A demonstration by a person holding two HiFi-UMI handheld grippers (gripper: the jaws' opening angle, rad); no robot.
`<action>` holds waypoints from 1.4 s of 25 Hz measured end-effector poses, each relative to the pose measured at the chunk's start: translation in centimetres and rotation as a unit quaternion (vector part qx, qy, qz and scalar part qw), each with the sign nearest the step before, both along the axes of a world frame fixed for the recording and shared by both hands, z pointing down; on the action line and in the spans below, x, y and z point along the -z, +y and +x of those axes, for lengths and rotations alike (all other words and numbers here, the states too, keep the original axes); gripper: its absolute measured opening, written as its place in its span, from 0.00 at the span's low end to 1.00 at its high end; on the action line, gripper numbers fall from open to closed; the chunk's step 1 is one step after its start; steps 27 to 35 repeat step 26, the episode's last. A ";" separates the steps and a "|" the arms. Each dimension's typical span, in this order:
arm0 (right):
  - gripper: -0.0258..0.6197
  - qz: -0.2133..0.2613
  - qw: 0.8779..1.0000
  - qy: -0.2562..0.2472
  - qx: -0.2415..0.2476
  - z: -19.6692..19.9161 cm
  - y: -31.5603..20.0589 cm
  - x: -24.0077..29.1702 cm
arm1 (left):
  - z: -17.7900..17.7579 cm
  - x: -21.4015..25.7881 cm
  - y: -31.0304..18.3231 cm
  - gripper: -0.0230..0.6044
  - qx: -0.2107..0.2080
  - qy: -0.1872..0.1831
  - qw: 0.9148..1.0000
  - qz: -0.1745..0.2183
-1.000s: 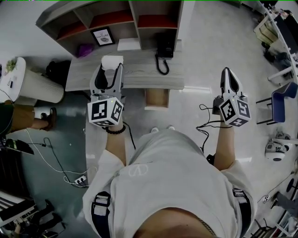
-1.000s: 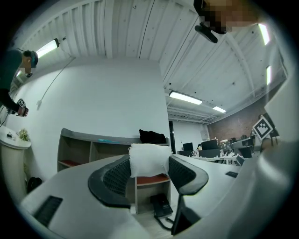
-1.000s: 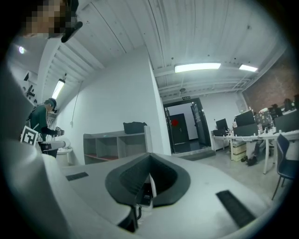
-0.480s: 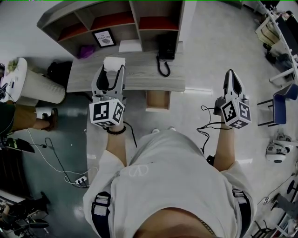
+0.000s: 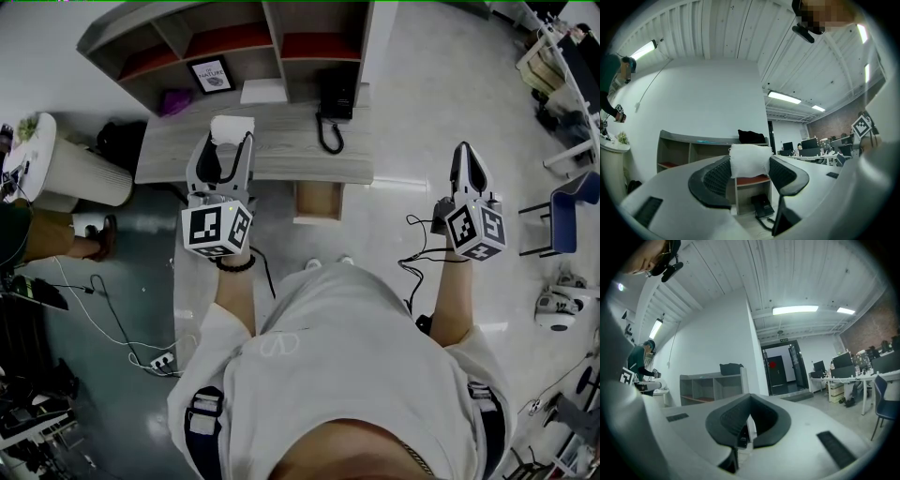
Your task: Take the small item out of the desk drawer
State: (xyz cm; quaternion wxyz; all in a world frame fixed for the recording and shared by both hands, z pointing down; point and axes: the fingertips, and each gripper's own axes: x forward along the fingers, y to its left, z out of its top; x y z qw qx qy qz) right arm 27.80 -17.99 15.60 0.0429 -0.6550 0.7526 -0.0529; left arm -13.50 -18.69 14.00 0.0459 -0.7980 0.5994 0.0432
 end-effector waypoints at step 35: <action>0.04 -0.007 1.000 0.011 0.008 -0.5 0.2 -0.2 | 0.2 -0.7 -0.2 0.44 -0.005 -0.001 1.000 -0.004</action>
